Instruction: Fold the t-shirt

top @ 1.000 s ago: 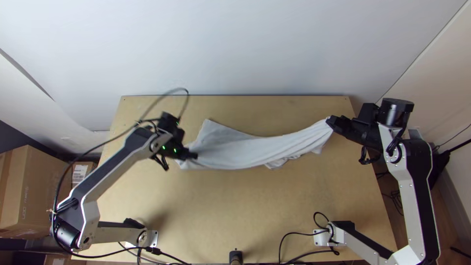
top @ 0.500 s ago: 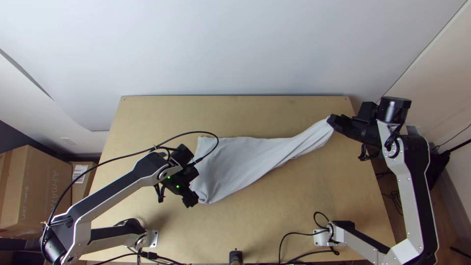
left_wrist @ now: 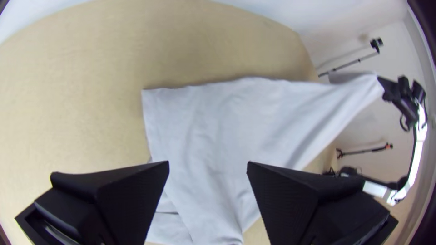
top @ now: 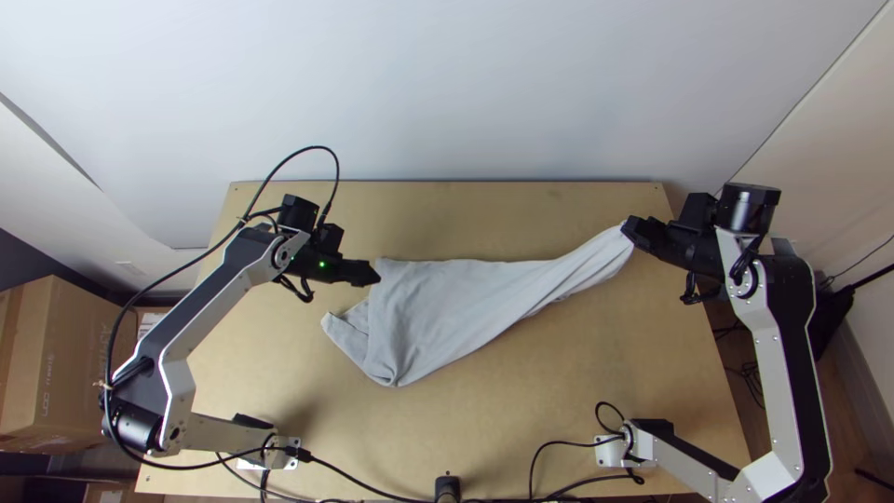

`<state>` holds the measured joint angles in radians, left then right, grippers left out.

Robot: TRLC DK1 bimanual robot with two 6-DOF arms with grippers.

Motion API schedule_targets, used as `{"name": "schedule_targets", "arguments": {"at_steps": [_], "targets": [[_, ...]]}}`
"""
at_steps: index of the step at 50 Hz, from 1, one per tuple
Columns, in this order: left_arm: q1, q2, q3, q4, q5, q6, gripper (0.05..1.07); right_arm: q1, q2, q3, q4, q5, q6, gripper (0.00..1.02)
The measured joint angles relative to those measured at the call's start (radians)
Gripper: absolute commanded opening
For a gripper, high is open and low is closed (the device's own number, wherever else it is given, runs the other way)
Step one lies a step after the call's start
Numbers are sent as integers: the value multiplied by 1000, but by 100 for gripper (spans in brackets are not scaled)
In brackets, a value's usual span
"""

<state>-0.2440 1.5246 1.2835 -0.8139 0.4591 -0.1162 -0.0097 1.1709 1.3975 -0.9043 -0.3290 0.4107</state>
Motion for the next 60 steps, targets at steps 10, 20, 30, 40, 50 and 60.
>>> {"name": "schedule_targets", "arguments": {"at_steps": [10, 20, 30, 40, 50, 60], "targets": [[38, 78, 7, 113, -43, -98, 65, 0, 0, 0, 3, 0, 0, 2], [46, 163, 26, 172, -73, -139, 66, 0, -2, -8, 11, 0, 8, 2], [46, 230, 42, 202, -79, -146, 70, 0, -21, -27, 23, 0, 8, 2], [43, 285, 60, 222, -94, -146, 70, 1, -42, -36, 27, 0, 12, 2], [20, 330, 70, 244, -118, -151, 70, 3, -53, -46, 27, 0, 26, 2], [-14, 367, 85, 264, -125, -158, 70, 3, -59, -49, 27, 0, 27, 2]]}}
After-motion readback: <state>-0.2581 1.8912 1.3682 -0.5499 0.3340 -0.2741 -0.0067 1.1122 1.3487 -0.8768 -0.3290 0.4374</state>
